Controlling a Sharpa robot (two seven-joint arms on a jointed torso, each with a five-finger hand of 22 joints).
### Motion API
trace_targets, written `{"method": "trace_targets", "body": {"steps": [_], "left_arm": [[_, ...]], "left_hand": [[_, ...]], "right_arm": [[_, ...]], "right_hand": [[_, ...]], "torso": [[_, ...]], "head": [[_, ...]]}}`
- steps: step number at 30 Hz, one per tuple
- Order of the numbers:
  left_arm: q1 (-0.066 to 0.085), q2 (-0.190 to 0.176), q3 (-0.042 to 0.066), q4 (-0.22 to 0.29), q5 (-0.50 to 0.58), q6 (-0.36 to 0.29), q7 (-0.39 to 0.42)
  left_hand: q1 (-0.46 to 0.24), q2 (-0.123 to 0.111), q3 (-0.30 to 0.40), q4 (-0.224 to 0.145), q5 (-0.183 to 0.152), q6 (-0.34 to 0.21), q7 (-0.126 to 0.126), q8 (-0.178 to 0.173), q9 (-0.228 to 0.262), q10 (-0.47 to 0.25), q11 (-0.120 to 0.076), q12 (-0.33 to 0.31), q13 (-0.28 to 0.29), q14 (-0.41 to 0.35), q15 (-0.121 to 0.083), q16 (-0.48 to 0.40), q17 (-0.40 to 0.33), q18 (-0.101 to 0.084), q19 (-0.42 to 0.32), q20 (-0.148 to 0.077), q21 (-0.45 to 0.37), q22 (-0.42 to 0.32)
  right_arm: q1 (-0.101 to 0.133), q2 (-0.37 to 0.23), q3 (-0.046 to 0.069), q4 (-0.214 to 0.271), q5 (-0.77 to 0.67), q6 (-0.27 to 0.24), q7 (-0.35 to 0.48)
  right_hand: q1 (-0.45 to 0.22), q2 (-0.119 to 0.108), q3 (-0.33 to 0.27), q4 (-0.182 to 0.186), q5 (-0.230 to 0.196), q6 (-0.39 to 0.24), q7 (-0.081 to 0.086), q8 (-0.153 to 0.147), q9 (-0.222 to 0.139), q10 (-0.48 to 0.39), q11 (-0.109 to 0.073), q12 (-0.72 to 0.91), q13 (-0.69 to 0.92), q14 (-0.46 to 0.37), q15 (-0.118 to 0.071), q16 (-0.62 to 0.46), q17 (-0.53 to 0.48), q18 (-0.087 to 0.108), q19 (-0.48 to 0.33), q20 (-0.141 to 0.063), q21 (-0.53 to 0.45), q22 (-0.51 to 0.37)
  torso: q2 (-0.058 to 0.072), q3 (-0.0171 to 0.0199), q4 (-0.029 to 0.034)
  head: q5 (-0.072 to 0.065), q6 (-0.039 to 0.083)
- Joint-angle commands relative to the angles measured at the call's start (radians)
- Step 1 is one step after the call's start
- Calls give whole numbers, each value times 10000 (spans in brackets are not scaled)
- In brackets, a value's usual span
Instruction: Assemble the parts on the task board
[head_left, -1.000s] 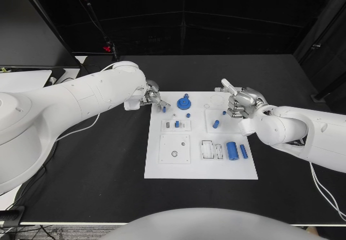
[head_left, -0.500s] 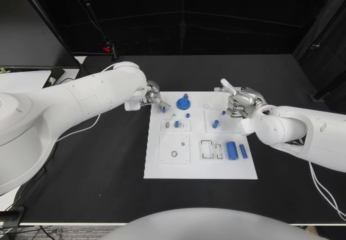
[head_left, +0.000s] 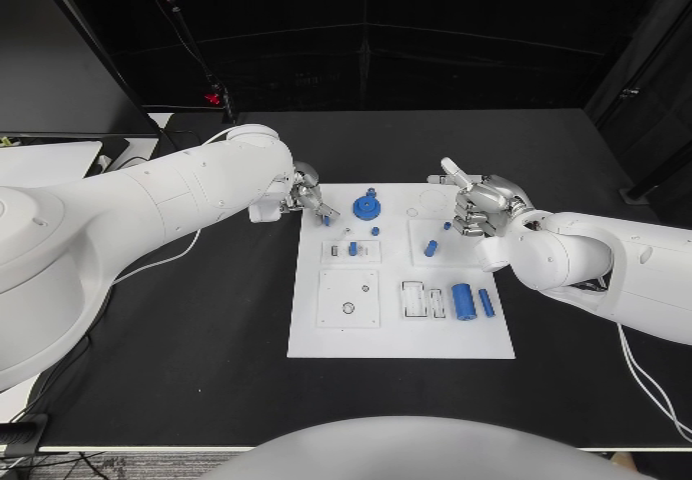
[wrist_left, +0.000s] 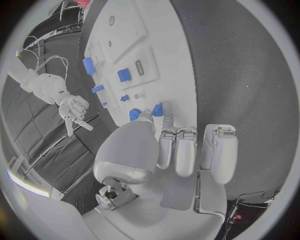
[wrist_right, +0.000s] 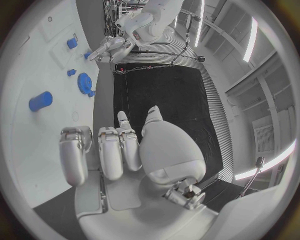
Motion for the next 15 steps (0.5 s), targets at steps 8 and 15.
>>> {"method": "trace_targets", "body": {"steps": [8,15], "left_arm": [[10,25,7,-1,24,-51,-123],[8,21,7,-14,161,-74,-103]], "left_hand": [[1149,157,501,17,1402,-33,-47,-189,63,1075,-89,-27,2583,1039,-73,8,2635,-65,1067,-84,31,2634],[1673,133,912,14,1849,-11,-31,-254,102,1075,-76,-27,2583,1039,-69,8,2635,-65,1067,-82,31,2634]], "right_arm": [[12,7,5,-4,-23,83,28],[11,14,5,-28,-23,86,14]], "right_hand": [[7,76,-37,20,-38,-17,36,25,-15,1041,70,22,2609,1059,55,24,2632,-71,1043,93,32,2634],[7,76,-37,20,-38,-17,36,25,-15,1041,70,22,2609,1059,55,24,2632,-71,1043,93,32,2634]], "torso": [[1,-5,4],[2,-4,3]], "head": [[-10,-14],[-20,-7]]}}
